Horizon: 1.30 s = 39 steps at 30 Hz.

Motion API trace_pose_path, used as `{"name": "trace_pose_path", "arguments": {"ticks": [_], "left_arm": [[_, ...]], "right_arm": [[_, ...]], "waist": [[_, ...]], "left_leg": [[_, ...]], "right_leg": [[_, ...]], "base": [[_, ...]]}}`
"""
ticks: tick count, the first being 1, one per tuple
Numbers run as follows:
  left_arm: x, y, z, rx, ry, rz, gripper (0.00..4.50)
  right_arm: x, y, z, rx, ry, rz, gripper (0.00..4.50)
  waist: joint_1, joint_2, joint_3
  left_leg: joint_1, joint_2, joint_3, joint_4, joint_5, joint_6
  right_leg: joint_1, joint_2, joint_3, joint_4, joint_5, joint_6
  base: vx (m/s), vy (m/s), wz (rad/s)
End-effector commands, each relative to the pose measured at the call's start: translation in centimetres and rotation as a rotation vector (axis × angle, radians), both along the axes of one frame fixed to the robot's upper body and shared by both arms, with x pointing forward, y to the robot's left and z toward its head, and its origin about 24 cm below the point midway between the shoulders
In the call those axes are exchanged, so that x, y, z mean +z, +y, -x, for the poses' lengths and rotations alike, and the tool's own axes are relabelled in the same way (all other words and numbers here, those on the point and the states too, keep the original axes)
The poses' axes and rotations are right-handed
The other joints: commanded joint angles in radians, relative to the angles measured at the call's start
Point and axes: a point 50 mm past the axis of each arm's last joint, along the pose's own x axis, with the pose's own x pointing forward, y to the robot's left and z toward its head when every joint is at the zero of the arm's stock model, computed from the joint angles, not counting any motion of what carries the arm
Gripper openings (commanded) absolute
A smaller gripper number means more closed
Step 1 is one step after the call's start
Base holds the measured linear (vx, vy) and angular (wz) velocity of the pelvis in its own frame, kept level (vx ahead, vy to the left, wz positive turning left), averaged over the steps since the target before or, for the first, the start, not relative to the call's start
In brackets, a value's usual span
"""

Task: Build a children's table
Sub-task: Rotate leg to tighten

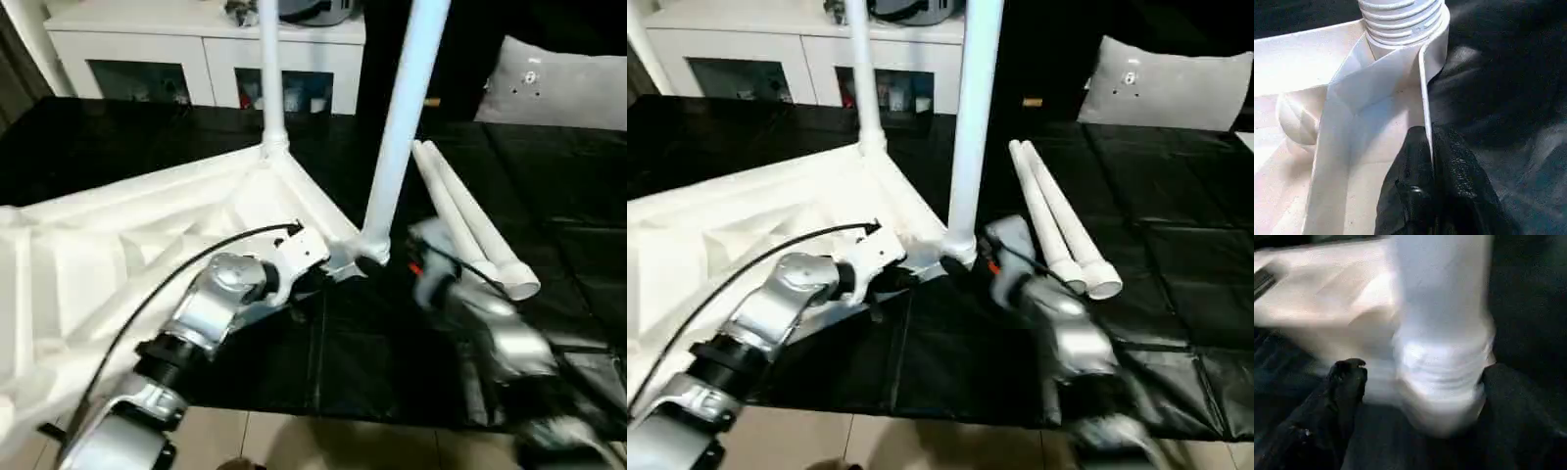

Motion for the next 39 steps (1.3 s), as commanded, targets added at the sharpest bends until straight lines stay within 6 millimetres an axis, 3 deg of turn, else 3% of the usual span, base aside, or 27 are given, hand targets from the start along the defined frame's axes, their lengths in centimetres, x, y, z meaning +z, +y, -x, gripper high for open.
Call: {"name": "trace_pose_path", "arguments": {"ticks": [1, 5, 7, 10, 14, 18, 28, 33, 39], "left_arm": [[-0.7, 0.2, 0.5, -0.073, 0.025, -0.063, 0.0], [-1.1, 0.9, 1.3, -0.191, 0.059, -0.101, 0.0], [-1.2, 1.2, 1.8, -0.282, 0.075, -0.102, 0.0], [-1.2, 1.6, 2.1, -0.34, 0.091, -0.117, 0.0], [-1.1, 2.3, 2.3, -0.46, 0.111, -0.173, 0.0], [-1.0, 2.3, 2.5, -0.52, 0.117, -0.194, 0.0], [-0.9, 2.3, 2.7, -0.626, 0.129, -0.221, 0.0], [-0.9, 2.2, 2.6, -0.617, 0.133, -0.206, 0.0], [-1.0, 2.1, 2.5, -0.535, 0.147, -0.123, 0.0]], "right_arm": [[1.0, 0.3, 0.0, 0.092, -0.034, -0.014, 4.46], [2.3, -1.2, -0.2, 0.16, -0.08, 0.035, 4.46], [3.0, -1.8, 0.0, 0.229, -0.099, 0.07, 4.46], [3.4, -2.1, 0.2, 0.304, -0.109, 0.117, 4.46], [3.5, -1.9, 0.3, 0.405, -0.101, 0.177, 4.46], [3.4, -1.4, 0.3, 0.449, -0.096, 0.178, 4.46], [2.8, 0.1, 0.8, 0.556, -0.042, 0.139, 3.65], [2.7, 0.1, 1.2, 0.573, -0.017, 0.103, 3.22], [2.5, 0.9, 1.6, 0.548, 0.013, 0.039, 2.78]], "waist": [[0.003, 0.002, -0.053], [0.007, 0.004, -0.056], [0.01, 0.007, -0.059], [0.015, 0.006, -0.061], [0.025, 0.004, -0.06], [0.034, 0.004, -0.057], [0.042, 0.003, -0.061], [0.044, -0.003, -0.06], [0.05, -0.001, -0.062]], "left_leg": [[0.007, 0.046, -0.021, -0.07, -0.234, 0.04], [0.012, 0.05, -0.019, -0.065, -0.207, 0.051], [0.013, 0.05, -0.016, -0.061, -0.167, 0.065], [0.012, 0.052, -0.015, -0.058, -0.143, 0.084], [0.013, 0.053, -0.012, -0.057, -0.153, 0.084], [0.016, 0.057, -0.012, -0.061, -0.181, 0.059], [0.016, 0.058, -0.013, -0.059, -0.167, 0.052], [0.016, 0.057, -0.011, -0.058, -0.164, 0.058], [0.014, 0.057, -0.011, -0.056, -0.14, 0.063]], "right_leg": [[0.042, -0.081, 0.042, -0.086, -0.124, -0.205], [0.041, -0.081, 0.042, -0.084, -0.087, -0.23], [0.042, -0.078, 0.04, -0.074, -0.003, -0.248], [0.043, -0.078, 0.036, -0.067, 0.053, -0.265], [0.041, -0.08, 0.035, -0.069, 0.016, -0.265], [0.037, -0.082, 0.037, -0.069, -0.033, -0.26], [0.038, -0.083, 0.037, -0.062, 0.001, -0.259], [0.038, -0.084, 0.037, -0.065, -0.025, -0.256], [0.039, -0.084, 0.037, -0.061, 0.001, -0.255]], "base": [[0.0, 0.0, 0.0], [0.0, 0.0, 0.0], [0.0, 0.0, 0.0], [0.0, 0.0, 0.0], [0.0, 0.0, 0.0], [0.0, 0.0, 0.0], [0.0, 0.0, 0.0], [0.0, 0.0, 0.0], [0.0, 0.0, 0.0]]}}
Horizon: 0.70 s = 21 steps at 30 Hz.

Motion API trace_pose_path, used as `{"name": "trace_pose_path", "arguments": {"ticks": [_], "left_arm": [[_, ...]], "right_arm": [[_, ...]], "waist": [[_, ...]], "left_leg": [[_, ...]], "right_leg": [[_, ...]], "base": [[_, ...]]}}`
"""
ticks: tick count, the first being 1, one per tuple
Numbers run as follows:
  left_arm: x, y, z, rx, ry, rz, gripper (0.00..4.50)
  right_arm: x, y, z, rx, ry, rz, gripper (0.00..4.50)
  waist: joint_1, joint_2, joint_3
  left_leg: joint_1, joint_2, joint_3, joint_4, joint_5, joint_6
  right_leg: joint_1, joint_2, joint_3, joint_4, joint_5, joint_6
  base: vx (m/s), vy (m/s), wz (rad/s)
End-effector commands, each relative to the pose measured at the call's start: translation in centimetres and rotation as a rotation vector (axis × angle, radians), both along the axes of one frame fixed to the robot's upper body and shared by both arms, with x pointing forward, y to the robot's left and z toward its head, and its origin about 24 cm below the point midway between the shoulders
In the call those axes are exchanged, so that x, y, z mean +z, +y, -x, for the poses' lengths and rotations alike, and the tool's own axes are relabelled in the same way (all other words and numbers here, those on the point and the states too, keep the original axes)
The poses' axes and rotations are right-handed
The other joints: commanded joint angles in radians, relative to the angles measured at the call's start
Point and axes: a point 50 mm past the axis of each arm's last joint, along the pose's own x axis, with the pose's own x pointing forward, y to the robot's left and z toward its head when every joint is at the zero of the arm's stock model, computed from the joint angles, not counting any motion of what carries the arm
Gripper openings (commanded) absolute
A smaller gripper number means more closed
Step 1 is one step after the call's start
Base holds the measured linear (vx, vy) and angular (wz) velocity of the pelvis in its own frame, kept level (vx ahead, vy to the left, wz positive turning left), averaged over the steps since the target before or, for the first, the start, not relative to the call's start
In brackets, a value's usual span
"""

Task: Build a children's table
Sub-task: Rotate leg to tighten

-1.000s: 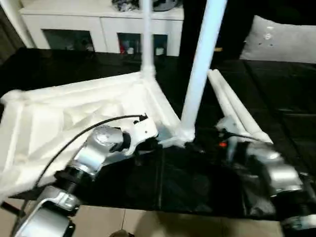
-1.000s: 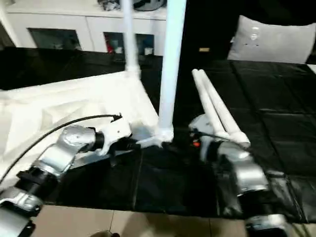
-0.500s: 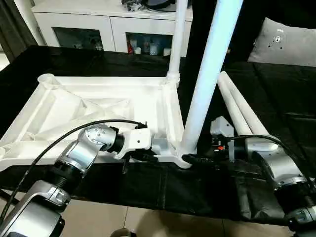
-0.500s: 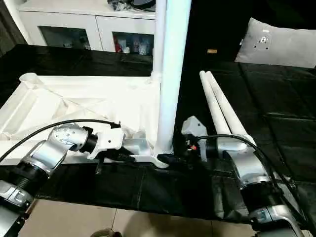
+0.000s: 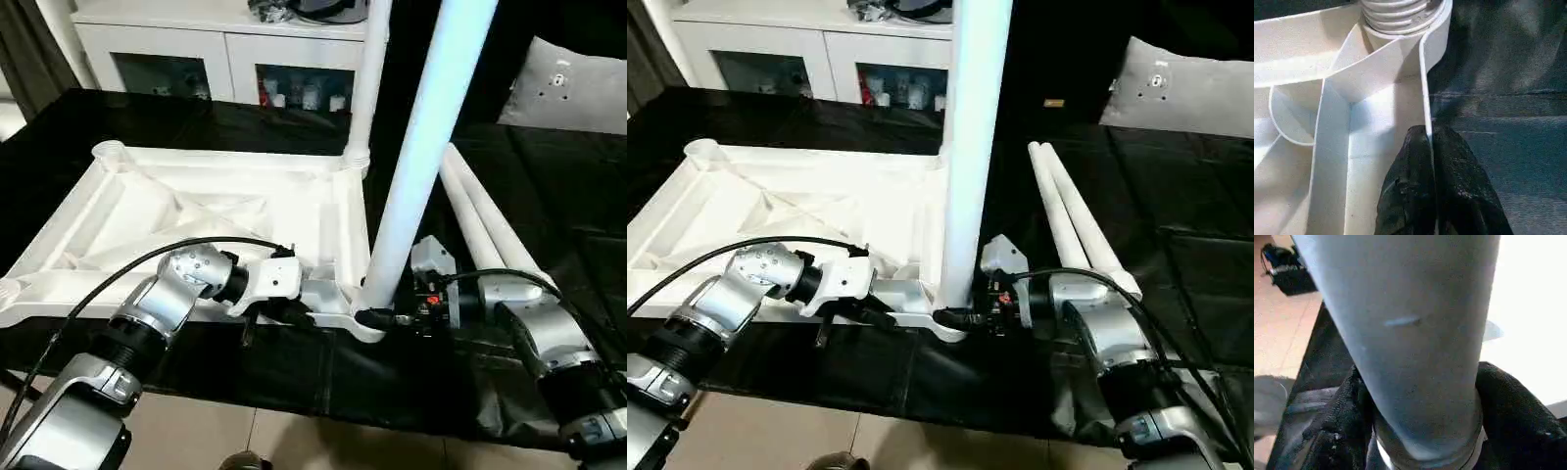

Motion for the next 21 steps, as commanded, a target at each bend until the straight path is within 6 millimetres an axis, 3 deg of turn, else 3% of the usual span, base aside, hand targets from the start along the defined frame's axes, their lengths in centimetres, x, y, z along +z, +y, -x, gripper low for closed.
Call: {"name": "trace_pose_path", "arguments": {"ticks": [1, 4, 6, 7, 9, 12, 13, 14, 15, 17, 21], "left_arm": [[-1.7, -0.4, 0.8, 0.022, 0.068, -0.024, 0.0], [-1.6, -0.9, 0.5, 0.165, 0.093, 0.054, 0.0], [-1.4, -1.5, 0.4, 0.257, 0.11, 0.109, 0.0], [-1.2, -1.9, 0.3, 0.305, 0.114, 0.132, 0.0], [-1.0, -2.4, 0.2, 0.371, 0.103, 0.154, 0.0], [-0.9, -2.7, 0.0, 0.422, 0.089, 0.161, 0.0], [-0.7, -3.5, -0.3, 0.476, 0.07, 0.176, 0.0], [-0.6, -4.1, -0.5, 0.518, 0.048, 0.185, 0.0], [-0.5, -4.3, -0.7, 0.539, 0.026, 0.181, 0.0], [-0.4, -4.4, -0.7, 0.543, 0.013, 0.172, 0.0], [-0.4, -3.9, -1.0, 0.548, -0.031, 0.135, 0.0]], "right_arm": [[-0.2, 1.4, 0.3, -0.006, 0.016, -0.025, 2.78], [-1.3, 2.4, -0.7, -0.171, 0.013, 0.015, 2.7], [-1.6, 3.5, -1.9, -0.329, 0.022, -0.012, 2.67], [-1.7, 4.1, -2.5, -0.408, 0.036, -0.034, 2.67], [-1.8, 5.0, -3.3, -0.505, 0.049, -0.037, 2.66], [-1.8, 5.5, -3.7, -0.555, 0.037, -0.023, 2.66], [-1.8, 6.4, -3.8, -0.55, 0.033, -0.029, 2.66], [-1.8, 7.1, -3.8, -0.54, 0.03, -0.033, 2.66], [-1.9, 7.5, -3.7, -0.53, 0.033, -0.03, 3.21], [-2.0, 7.5, -3.6, -0.532, 0.035, -0.026, 3.35], [-2.3, 6.6, -3.4, -0.526, 0.008, -0.012, 3.8]], "waist": [[-0.005, 0.001, -0.061], [-0.015, -0.002, -0.055], [-0.036, -0.008, -0.042], [-0.049, -0.006, -0.036], [-0.071, -0.006, -0.038], [-0.083, -0.004, -0.042], [-0.085, -0.014, -0.042], [-0.084, -0.016, -0.041], [-0.078, -0.015, -0.041], [-0.075, -0.019, -0.042], [-0.073, -0.011, -0.046]], "left_leg": [[0.023, 0.055, -0.011, -0.062, -0.144, 0.056], [0.024, 0.052, -0.011, -0.068, -0.188, 0.033], [0.026, 0.048, -0.017, -0.078, -0.286, -0.013], [0.027, 0.043, -0.023, -0.082, -0.338, -0.034], [0.029, 0.044, -0.03, -0.084, -0.371, -0.052], [0.029, 0.044, -0.026, -0.082, -0.358, -0.039], [0.028, 0.043, -0.022, -0.08, -0.35, -0.031], [0.031, 0.043, -0.021, -0.079, -0.344, -0.026], [0.033, 0.043, -0.018, -0.075, -0.328, -0.016], [0.025, 0.042, -0.018, -0.077, -0.299, -0.004], [0.025, 0.045, -0.017, -0.079, -0.268, 0.0]], "right_leg": [[0.037, -0.085, 0.042, -0.058, -0.007, -0.255], [0.035, -0.083, 0.042, -0.066, -0.085, -0.248], [0.031, -0.09, 0.045, -0.08, -0.284, -0.221], [0.029, -0.092, 0.042, -0.091, -0.422, -0.185], [0.025, -0.091, 0.043, -0.096, -0.474, -0.161], [0.021, -0.086, 0.048, -0.1, -0.415, -0.16], [0.02, -0.082, 0.048, -0.1, -0.391, -0.167], [0.017, -0.082, 0.049, -0.1, -0.386, -0.17], [0.016, -0.085, 0.051, -0.102, -0.383, -0.171], [0.021, -0.083, 0.05, -0.101, -0.366, -0.165], [0.025, -0.079, 0.049, -0.091, -0.25, -0.182]], "base": [[0.0, 0.0, 0.0], [0.0, 0.0, 0.0], [0.0, 0.0, 0.0], [0.0, 0.0, 0.0], [0.0, 0.0, 0.0], [0.0, 0.0, 0.0], [0.0, 0.0, 0.0], [0.0, 0.0, 0.0], [0.0, 0.0, 0.0], [0.0, 0.0, 0.0], [0.0, 0.0, 0.0]]}}
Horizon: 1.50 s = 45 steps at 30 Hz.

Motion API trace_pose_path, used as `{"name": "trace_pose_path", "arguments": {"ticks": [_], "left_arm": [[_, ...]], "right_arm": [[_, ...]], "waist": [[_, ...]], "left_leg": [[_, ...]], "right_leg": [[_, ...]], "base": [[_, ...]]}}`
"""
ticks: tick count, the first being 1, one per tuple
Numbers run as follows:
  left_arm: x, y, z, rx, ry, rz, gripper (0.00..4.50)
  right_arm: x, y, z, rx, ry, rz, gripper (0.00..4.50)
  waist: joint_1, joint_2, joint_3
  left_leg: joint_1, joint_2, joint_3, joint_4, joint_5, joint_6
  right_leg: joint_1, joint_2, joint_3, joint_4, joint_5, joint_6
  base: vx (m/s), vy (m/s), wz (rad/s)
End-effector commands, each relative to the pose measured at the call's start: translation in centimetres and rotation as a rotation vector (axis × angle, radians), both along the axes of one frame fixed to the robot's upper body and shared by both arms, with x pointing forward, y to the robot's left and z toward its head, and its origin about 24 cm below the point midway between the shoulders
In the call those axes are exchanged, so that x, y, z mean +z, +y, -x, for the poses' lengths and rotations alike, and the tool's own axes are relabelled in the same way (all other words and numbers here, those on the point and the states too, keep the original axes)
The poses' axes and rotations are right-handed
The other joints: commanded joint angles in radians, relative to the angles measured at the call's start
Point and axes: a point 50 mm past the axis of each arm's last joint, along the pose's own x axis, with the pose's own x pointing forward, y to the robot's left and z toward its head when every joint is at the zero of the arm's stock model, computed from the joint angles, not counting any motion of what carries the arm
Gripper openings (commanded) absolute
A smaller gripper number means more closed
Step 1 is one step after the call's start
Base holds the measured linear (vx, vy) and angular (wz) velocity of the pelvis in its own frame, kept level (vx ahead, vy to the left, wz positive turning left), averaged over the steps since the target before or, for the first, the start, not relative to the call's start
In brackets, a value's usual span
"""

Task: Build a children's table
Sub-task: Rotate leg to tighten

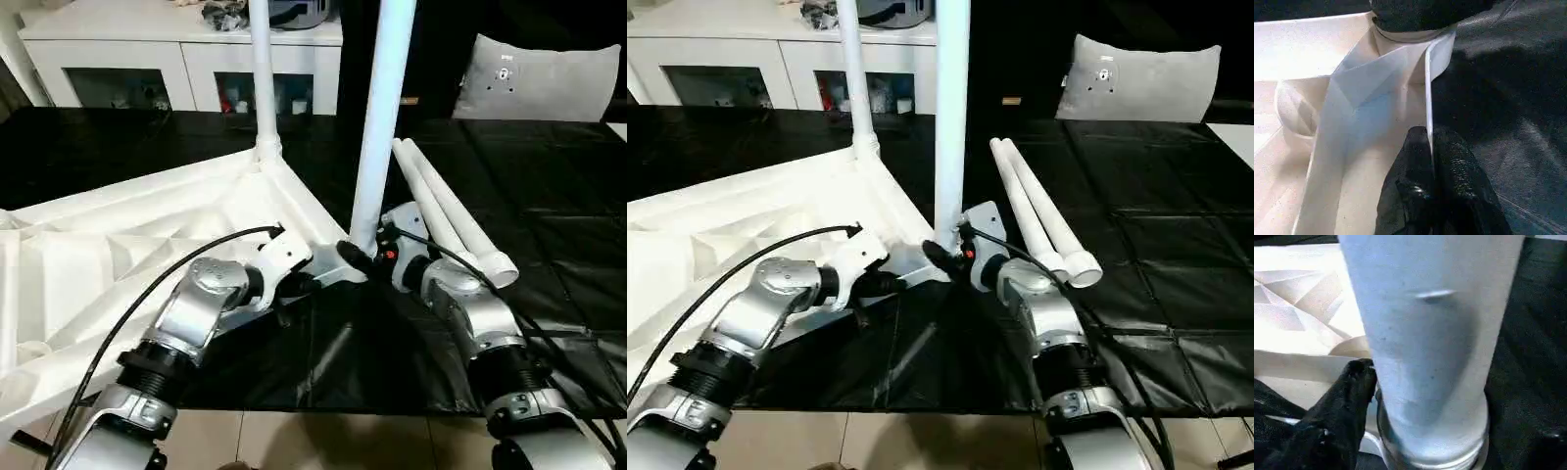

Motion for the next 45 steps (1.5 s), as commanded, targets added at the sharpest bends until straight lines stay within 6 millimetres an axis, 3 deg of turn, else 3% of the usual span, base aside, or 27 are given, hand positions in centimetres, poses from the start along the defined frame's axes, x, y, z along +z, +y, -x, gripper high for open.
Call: {"name": "trace_pose_path", "arguments": {"ticks": [1, 6, 9, 12, 15, 24, 29, 45], "left_arm": [[0.4, -1.2, -0.1, -0.029, -0.047, -0.016, 0.0], [-0.1, -0.1, -0.1, -0.066, -0.065, -0.074, 0.0], [-0.4, 0.8, 0.1, -0.13, -0.064, -0.112, 0.0], [-0.5, 1.3, 0.3, -0.185, -0.056, -0.119, 0.0], [-0.6, 2.2, 1.2, -0.334, -0.013, -0.127, 0.0], [-0.6, 3.3, 1.9, -0.553, 0.038, -0.192, 0.0], [-0.4, 3.6, 2.4, -0.656, 0.079, -0.213, 0.0], [-0.5, 3.6, 2.4, -0.684, 0.081, -0.198, 0.0]], "right_arm": [[-1.1, 1.7, 1.2, 0.115, 0.046, -0.007, 3.83], [-0.5, -0.3, 1.9, 0.188, -0.012, 0.002, 4.37], [0.0, -1.8, 2.4, 0.24, -0.048, 0.01, 4.44], [0.5, -2.7, 2.7, 0.282, -0.062, 0.01, 4.44], [1.2, -4.5, 3.3, 0.398, -0.039, 0.051, 4.44], [1.9, -5.0, 3.9, 0.602, -0.043, 0.139, 4.44], [2.1, -4.5, 3.9, 0.656, -0.036, 0.136, 3.87], [1.4, -3.8, 4.6, 0.713, 0.002, 0.095, 2.71]], "waist": [[0.003, -0.006, -0.047], [0.014, -0.004, -0.05], [0.026, -0.004, -0.054], [0.025, 0.0, -0.056], [0.026, -0.002, -0.056], [0.038, -0.006, -0.054], [0.053, -0.004, -0.057], [0.056, -0.006, -0.059]], "left_leg": [[0.011, 0.044, -0.019, -0.078, -0.268, 0.006], [0.011, 0.043, -0.016, -0.073, -0.237, 0.026], [0.009, 0.044, -0.015, -0.07, -0.202, 0.039], [0.007, 0.043, -0.015, -0.068, -0.176, 0.048], [0.007, 0.043, -0.015, -0.068, -0.176, 0.057], [0.013, 0.05, -0.012, -0.068, -0.192, 0.055], [0.015, 0.051, -0.01, -0.065, -0.168, 0.055], [0.013, 0.05, -0.01, -0.063, -0.161, 0.052]], "right_leg": [[0.026, -0.079, 0.045, -0.09, -0.244, -0.181], [0.03, -0.079, 0.046, -0.09, -0.19, -0.186], [0.035, -0.079, 0.046, -0.085, -0.139, -0.188], [0.038, -0.077, 0.044, -0.078, -0.081, -0.203], [0.041, -0.075, 0.041, -0.077, -0.066, -0.214], [0.036, -0.079, 0.041, -0.075, -0.108, -0.232], [0.036, -0.079, 0.041, -0.068, -0.068, -0.241], [0.038, -0.079, 0.04, -0.065, -0.06, -0.24]], "base": [[0.0, 0.0, 0.0], [0.0, 0.0, 0.0], [0.0, 0.0, 0.0], [0.0, 0.0, 0.0], [0.0, 0.0, 0.0], [0.0, 0.0, 0.0], [0.0, 0.0, 0.0], [0.0, 0.0, 0.0]]}}
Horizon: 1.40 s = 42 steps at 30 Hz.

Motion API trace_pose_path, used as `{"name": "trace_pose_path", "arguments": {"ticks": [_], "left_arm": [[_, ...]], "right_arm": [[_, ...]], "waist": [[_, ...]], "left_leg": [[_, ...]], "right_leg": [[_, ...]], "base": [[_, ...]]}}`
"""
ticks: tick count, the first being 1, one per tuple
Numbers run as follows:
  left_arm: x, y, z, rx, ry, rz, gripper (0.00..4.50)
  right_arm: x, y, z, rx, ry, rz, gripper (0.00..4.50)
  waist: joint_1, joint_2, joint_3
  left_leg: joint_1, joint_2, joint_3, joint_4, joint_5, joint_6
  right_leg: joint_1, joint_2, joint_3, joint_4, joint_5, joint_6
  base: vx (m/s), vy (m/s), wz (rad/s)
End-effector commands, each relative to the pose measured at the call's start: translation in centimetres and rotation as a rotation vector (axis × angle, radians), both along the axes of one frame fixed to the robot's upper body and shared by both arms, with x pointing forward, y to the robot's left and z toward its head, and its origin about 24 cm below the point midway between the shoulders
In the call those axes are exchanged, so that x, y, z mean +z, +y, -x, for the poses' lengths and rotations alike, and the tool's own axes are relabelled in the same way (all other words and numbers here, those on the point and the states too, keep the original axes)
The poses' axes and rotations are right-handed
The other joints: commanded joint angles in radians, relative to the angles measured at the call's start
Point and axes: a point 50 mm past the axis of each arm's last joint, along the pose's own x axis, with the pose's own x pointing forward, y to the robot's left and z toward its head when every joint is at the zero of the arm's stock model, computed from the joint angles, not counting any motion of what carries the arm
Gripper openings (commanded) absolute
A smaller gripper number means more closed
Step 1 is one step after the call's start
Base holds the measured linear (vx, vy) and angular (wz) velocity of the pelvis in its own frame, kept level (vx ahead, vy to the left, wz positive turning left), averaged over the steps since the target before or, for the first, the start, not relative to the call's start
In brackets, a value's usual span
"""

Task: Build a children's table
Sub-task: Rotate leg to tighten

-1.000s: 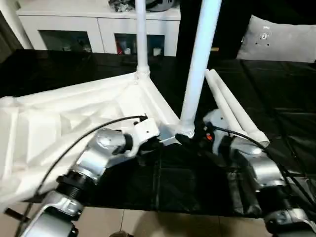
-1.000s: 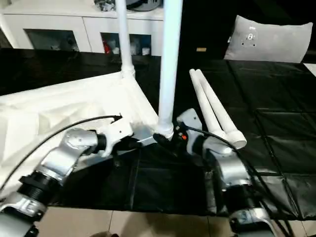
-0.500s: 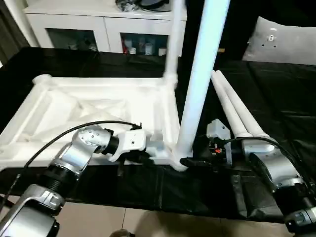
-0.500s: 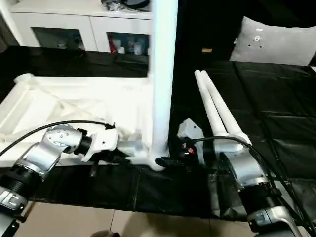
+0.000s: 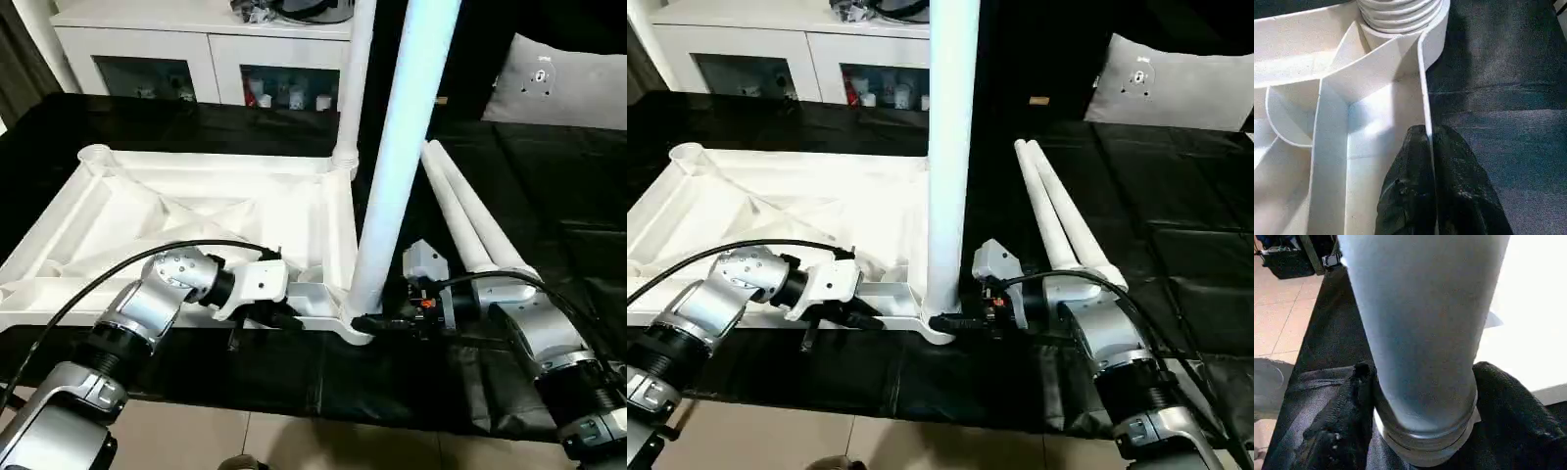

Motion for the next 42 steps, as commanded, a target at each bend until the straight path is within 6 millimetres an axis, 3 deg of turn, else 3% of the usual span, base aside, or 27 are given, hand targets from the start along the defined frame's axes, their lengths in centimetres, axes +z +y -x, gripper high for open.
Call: {"name": "trace_pose_path", "arguments": {"ticks": [1, 5, 8, 9, 10, 11, 12, 13, 19, 21, 22, 25, 27, 30, 37, 42], "left_arm": [[-1.5, -0.4, 1.1, -0.086, 0.07, -0.07, 0.0], [-1.6, -0.5, 1.0, -0.032, 0.075, -0.035, 0.0], [-1.5, -0.9, 0.6, 0.127, 0.087, 0.034, 0.0], [-1.4, -1.5, 0.0, 0.263, 0.075, 0.073, 0.0], [-1.4, -1.5, 0.0, 0.263, 0.075, 0.073, 0.0], [-1.3, -1.7, -0.2, 0.301, 0.071, 0.089, 0.0], [-1.2, -2.4, -0.4, 0.355, 0.072, 0.12, 0.0], [-1.1, -2.9, -0.6, 0.381, 0.072, 0.136, 0.0], [-0.4, -6.6, -1.3, 0.534, 0.04, 0.204, 0.0], [-0.2, -7.8, -1.7, 0.577, 0.003, 0.208, 0.0], [-0.2, -7.9, -1.8, 0.579, -0.002, 0.207, 0.0], [-0.1, -8.1, -2.0, 0.593, -0.03, 0.19, 0.0], [-0.4, -7.4, -2.1, 0.606, -0.054, 0.157, 0.0], [-0.9, -5.9, -2.4, 0.612, -0.098, 0.096, 0.0], [-1.6, -4.2, -1.9, 0.48, -0.096, 0.061, 0.0], [-1.8, -3.4, -0.8, 0.309, -0.039, 0.047, 0.0]], "right_arm": [[0.0, 0.2, 0.2, 0.013, 0.004, -0.015, 2.69], [-0.3, 0.5, 0.5, 0.012, 0.021, -0.031, 2.67], [-1.1, 1.2, 0.3, -0.09, 0.052, -0.045, 2.67], [-1.8, 2.0, -0.5, -0.213, 0.054, -0.031, 2.67], [-1.8, 2.0, -0.5, -0.213, 0.054, -0.031, 2.67], [-2.1, 2.3, -0.7, -0.25, 0.052, -0.025, 2.67], [-2.4, 2.9, -1.3, -0.327, 0.06, -0.033, 2.66], [-2.5, 3.2, -1.6, -0.372, 0.063, -0.042, 2.66], [-3.4, 5.8, -3.5, -0.683, 0.123, -0.089, 2.66], [-3.8, 6.1, -3.9, -0.761, 0.119, -0.067, 2.66], [-3.9, 6.1, -3.9, -0.765, 0.119, -0.067, 3.01], [-3.9, 5.5, -4.0, -0.801, 0.12, -0.094, 3.39], [-3.8, 4.8, -3.8, -0.792, 0.095, -0.102, 3.58], [-3.5, 3.1, -3.4, -0.775, 0.06, -0.136, 3.85], [-2.0, -0.5, -2.3, -0.6, -0.068, -0.14, 4.45], [-0.2, -2.4, -1.5, -0.43, -0.089, -0.149, 4.45]], "waist": [[-0.001, -0.008, -0.059], [-0.001, -0.008, -0.059], [-0.003, -0.008, -0.057], [-0.009, -0.009, -0.053], [-0.014, -0.01, -0.044], [-0.014, -0.009, -0.043], [-0.02, -0.014, -0.041], [-0.027, -0.012, -0.04], [-0.063, -0.011, -0.039], [-0.061, -0.011, -0.041], [-0.059, -0.011, -0.042], [-0.055, -0.008, -0.047], [-0.049, -0.006, -0.049], [-0.037, -0.006, -0.051], [-0.031, -0.009, -0.049], [-0.034, -0.006, -0.053]], "left_leg": [[0.016, 0.048, -0.011, -0.056, -0.159, 0.053], [0.015, 0.049, -0.01, -0.056, -0.153, 0.055], [0.016, 0.049, -0.01, -0.058, -0.164, 0.05], [0.017, 0.049, -0.011, -0.062, -0.182, 0.038], [0.02, 0.045, -0.013, -0.066, -0.232, 0.021], [0.024, 0.044, -0.014, -0.066, -0.262, 0.01], [0.022, 0.043, -0.018, -0.07, -0.29, -0.004], [0.025, 0.043, -0.02, -0.072, -0.306, -0.015], [0.025, 0.041, -0.024, -0.072, -0.348, -0.024], [0.029, 0.039, -0.024, -0.069, -0.354, -0.023], [0.028, 0.039, -0.022, -0.068, -0.346, -0.016], [0.02, 0.041, -0.022, -0.07, -0.307, -0.005], [0.021, 0.042, -0.017, -0.068, -0.285, 0.003], [0.015, 0.041, -0.017, -0.067, -0.252, 0.019], [0.012, 0.04, -0.017, -0.067, -0.271, 0.028], [0.012, 0.044, -0.017, -0.065, -0.232, 0.05]], "right_leg": [[0.041, -0.08, 0.043, -0.063, -0.061, -0.244], [0.042, -0.08, 0.042, -0.061, -0.053, -0.245], [0.041, -0.082, 0.043, -0.063, -0.073, -0.249], [0.038, -0.081, 0.043, -0.066, -0.111, -0.245], [0.032, -0.083, 0.043, -0.079, -0.221, -0.233], [0.031, -0.085, 0.043, -0.085, -0.287, -0.219], [0.034, -0.088, 0.044, -0.092, -0.375, -0.188], [0.028, -0.087, 0.044, -0.095, -0.408, -0.175], [0.018, -0.083, 0.045, -0.102, -0.411, -0.171], [0.015, -0.084, 0.045, -0.106, -0.434, -0.16], [0.015, -0.084, 0.047, -0.108, -0.423, -0.156], [0.022, -0.079, 0.048, -0.099, -0.322, -0.165], [0.022, -0.079, 0.049, -0.095, -0.254, -0.183], [0.031, -0.08, 0.048, -0.09, -0.212, -0.18], [0.034, -0.081, 0.044, -0.099, -0.274, -0.164], [0.036, -0.078, 0.044, -0.089, -0.184, -0.192]], "base": [[0.0, 0.0, 0.0], [0.0, 0.0, 0.0], [0.0, 0.0, 0.0], [0.0, 0.0, 0.0], [0.0, 0.0, 0.0], [0.0, 0.0, 0.0], [0.0, 0.0, 0.0], [0.0, 0.0, 0.0], [0.0, 0.0, 0.0], [0.0, 0.0, 0.0], [0.0, 0.0, 0.0], [0.0, 0.0, 0.0], [0.0, 0.0, 0.0], [0.0, 0.0, 0.0], [0.0, 0.0, 0.0], [0.0, 0.0, 0.0]]}}
